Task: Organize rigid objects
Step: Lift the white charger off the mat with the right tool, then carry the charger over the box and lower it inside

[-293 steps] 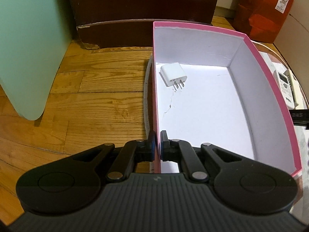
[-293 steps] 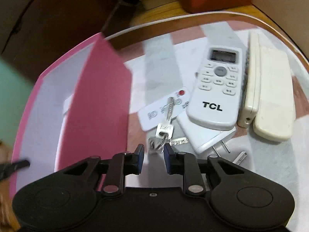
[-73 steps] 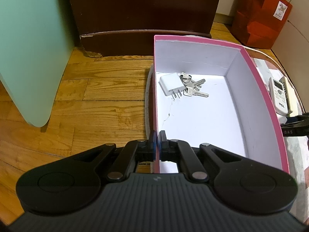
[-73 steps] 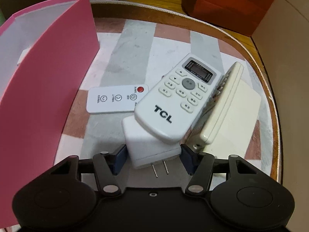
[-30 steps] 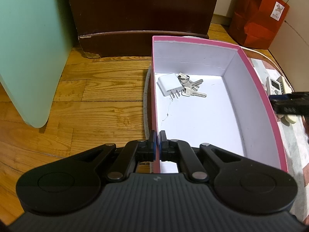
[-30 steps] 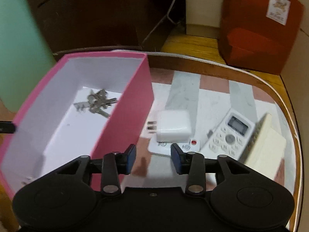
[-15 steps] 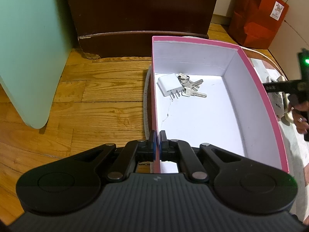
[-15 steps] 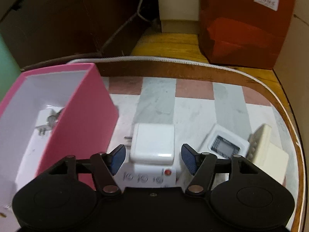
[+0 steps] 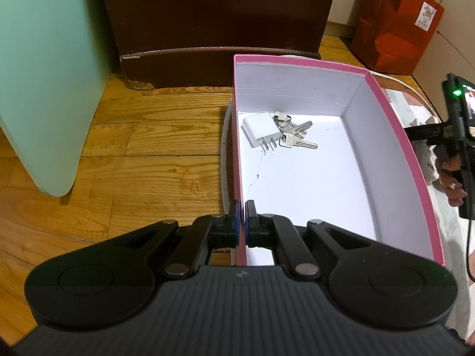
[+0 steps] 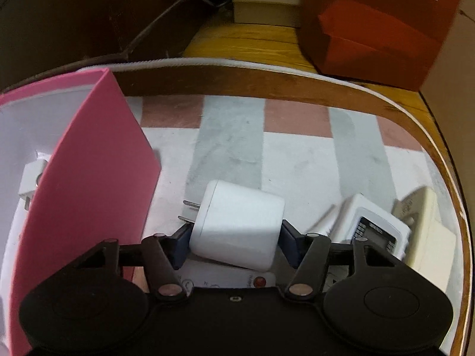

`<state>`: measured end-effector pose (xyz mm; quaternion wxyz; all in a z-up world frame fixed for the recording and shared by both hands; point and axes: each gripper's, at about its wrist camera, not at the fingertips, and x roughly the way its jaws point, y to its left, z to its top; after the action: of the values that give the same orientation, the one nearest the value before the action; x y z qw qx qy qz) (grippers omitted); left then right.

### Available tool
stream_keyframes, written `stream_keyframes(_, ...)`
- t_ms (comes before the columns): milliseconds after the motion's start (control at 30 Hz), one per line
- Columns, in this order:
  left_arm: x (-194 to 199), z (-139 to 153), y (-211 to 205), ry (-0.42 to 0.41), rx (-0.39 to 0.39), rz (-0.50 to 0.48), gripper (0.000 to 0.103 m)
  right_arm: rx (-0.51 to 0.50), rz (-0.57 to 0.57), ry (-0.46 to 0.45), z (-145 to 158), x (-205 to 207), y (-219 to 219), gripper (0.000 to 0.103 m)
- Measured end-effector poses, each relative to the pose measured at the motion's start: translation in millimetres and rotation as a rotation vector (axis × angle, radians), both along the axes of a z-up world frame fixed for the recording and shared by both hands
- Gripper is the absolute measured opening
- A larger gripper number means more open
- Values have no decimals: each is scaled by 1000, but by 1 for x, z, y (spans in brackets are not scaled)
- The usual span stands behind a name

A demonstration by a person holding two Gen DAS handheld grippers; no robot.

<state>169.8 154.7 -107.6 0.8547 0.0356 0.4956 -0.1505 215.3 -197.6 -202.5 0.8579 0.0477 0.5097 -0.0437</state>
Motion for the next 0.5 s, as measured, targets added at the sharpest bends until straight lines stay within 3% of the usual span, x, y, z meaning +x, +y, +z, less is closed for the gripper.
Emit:
stream_keyframes(267, 0, 0, 2, 3, -7, -1, 2, 58, -50, -76, 34, -31, -11, 64)
stream_keyframes(500, 0, 0, 3, 1, -9, -1, 2, 85, 56, -188, 104, -65, 15, 64)
